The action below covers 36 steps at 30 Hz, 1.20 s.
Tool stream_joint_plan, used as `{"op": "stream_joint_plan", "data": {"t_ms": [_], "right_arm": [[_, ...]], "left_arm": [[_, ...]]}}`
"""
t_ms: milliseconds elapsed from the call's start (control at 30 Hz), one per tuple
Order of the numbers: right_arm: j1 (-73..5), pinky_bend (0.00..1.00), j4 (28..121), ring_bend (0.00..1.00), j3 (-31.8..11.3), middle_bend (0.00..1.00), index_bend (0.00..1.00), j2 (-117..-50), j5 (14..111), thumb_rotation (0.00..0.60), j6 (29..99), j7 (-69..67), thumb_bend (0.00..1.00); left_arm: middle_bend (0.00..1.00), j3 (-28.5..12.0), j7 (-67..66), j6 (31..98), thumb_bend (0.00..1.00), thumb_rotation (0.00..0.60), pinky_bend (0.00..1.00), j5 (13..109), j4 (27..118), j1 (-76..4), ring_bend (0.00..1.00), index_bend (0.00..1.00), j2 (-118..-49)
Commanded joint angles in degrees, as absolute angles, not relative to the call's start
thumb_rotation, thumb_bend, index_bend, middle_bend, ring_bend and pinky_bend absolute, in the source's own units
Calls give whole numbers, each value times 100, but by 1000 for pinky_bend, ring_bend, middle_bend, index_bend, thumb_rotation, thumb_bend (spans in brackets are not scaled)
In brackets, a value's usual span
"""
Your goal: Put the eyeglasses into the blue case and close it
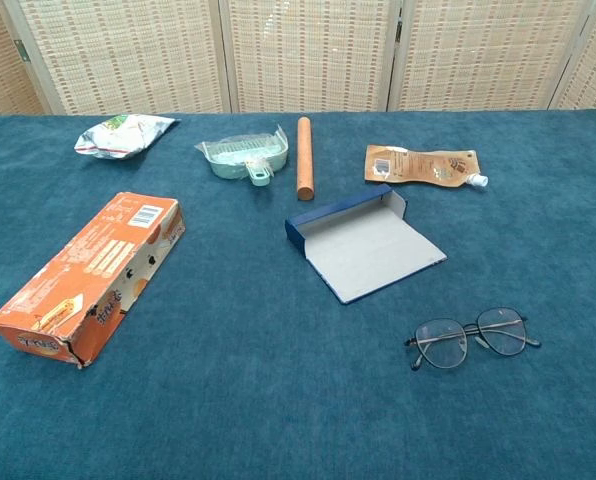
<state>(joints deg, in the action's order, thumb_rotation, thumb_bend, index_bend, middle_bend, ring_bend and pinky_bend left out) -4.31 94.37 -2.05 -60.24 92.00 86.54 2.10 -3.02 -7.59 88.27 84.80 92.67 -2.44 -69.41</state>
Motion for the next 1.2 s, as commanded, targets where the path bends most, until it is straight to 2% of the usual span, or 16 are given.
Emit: {"op": "stream_joint_plan", "data": {"t_ms": [33, 333, 533, 567, 633, 700, 767, 800, 1000, 1200], "right_arm": [[-440, 286, 9376, 264, -225, 367, 147, -6082, 9259, 600, 8719, 175, 334], [-494, 299, 9340, 279, -173, 382, 147, -6139, 9370, 600, 8665, 165, 334], [-794, 363, 9424, 326, -66, 410, 147, -6249, 9617, 600, 8202, 263, 334], [-859, 397, 9446, 371, -56, 434, 147, -6281, 9651, 600, 8103, 304, 334], [-1023, 543, 9510, 503, -38, 519, 157, -6364, 9682, 600, 7826, 421, 334], [-1203, 775, 9590, 677, -18, 683, 190, -6454, 9676, 600, 7495, 540, 333], [-1390, 845, 9633, 767, -2, 786, 210, -6562, 9644, 600, 7146, 663, 332], [-1470, 874, 9638, 813, 0, 835, 223, -6616, 9621, 600, 6999, 715, 332], [-1957, 960, 9568, 979, -63, 979, 309, -7040, 9300, 600, 6129, 959, 331], [-2317, 981, 9414, 1000, -129, 1000, 362, -7435, 9015, 600, 5594, 1081, 331]], "left_arm": [[137, -306, -759, 8820, 186, 600, 238, 8476, 9260, -250, 147, 249, -6947], [137, -291, -747, 8846, 186, 600, 238, 8484, 9241, -231, 147, 249, -6954], [137, -274, -742, 8879, 187, 600, 238, 8507, 9269, -208, 147, 248, -6944], [136, -268, -743, 8884, 187, 600, 238, 8510, 9277, -202, 147, 248, -6938], [137, -255, -742, 8898, 187, 600, 238, 8514, 9293, -185, 147, 248, -6926], [137, -252, -740, 8913, 186, 600, 238, 8502, 9298, -167, 147, 249, -6918], [137, -248, -731, 8928, 186, 600, 238, 8489, 9289, -148, 148, 249, -6912], [137, -244, -728, 8929, 186, 600, 238, 8484, 9285, -141, 148, 249, -6909], [137, -237, -677, 8952, 186, 600, 238, 8462, 9243, -102, 147, 249, -6907], [137, -231, -626, 8967, 186, 600, 238, 8431, 9195, -62, 147, 249, -6906]]}}
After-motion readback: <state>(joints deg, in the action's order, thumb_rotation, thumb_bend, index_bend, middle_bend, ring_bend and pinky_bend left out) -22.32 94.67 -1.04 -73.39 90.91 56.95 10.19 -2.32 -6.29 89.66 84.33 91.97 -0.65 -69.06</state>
